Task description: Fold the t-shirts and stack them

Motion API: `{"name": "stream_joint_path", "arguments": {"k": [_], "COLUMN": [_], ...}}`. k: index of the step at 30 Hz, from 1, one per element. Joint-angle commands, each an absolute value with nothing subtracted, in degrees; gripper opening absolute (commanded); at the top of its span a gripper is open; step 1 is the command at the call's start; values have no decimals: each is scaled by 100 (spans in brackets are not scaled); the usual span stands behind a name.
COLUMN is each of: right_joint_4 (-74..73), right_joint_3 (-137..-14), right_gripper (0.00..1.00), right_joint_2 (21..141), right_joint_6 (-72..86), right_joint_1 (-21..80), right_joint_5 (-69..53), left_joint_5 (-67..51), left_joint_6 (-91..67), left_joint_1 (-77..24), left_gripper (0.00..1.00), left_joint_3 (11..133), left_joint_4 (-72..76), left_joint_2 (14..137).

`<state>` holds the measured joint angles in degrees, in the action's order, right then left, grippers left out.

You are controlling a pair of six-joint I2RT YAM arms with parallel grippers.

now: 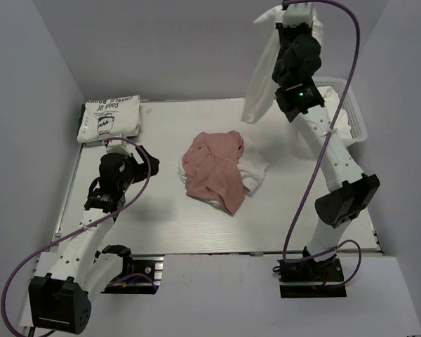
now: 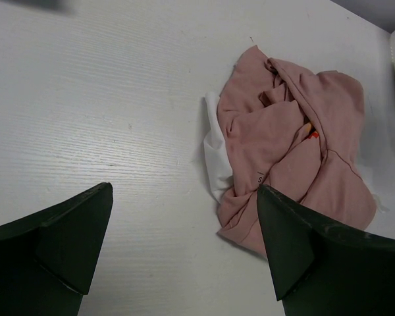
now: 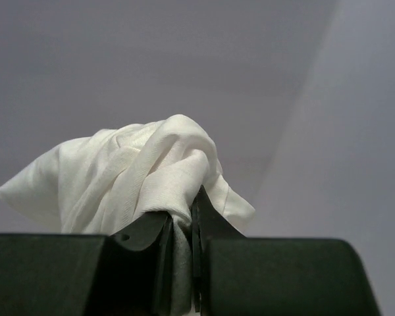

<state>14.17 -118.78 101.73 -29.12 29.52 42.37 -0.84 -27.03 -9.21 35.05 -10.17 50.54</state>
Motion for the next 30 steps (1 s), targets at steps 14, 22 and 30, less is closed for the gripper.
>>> {"name": "stream_joint_path", "arguments": {"k": [14, 22, 30], "right_joint_4": [1556, 618, -1404], "right_joint_3": [-11743, -10846, -11575], "right_gripper": [0, 0, 88], "right_joint_2": [10784, 11354, 11840], "right_joint_6": [-3411, -2068, -783], "right_joint_1": [607, 185, 123], "right_joint_5": [4764, 3814, 3841], "left_joint_5": [53, 53, 53], "left_joint_6": [-2672, -2619, -2619], "left_joint_1": [-940, -940, -940], "left_gripper": [100, 100, 100], "left_joint_3": [3507, 3507, 3507], "left_joint_4": [-1046, -993, -993], "left_joint_2": [5264, 5317, 5545]}}
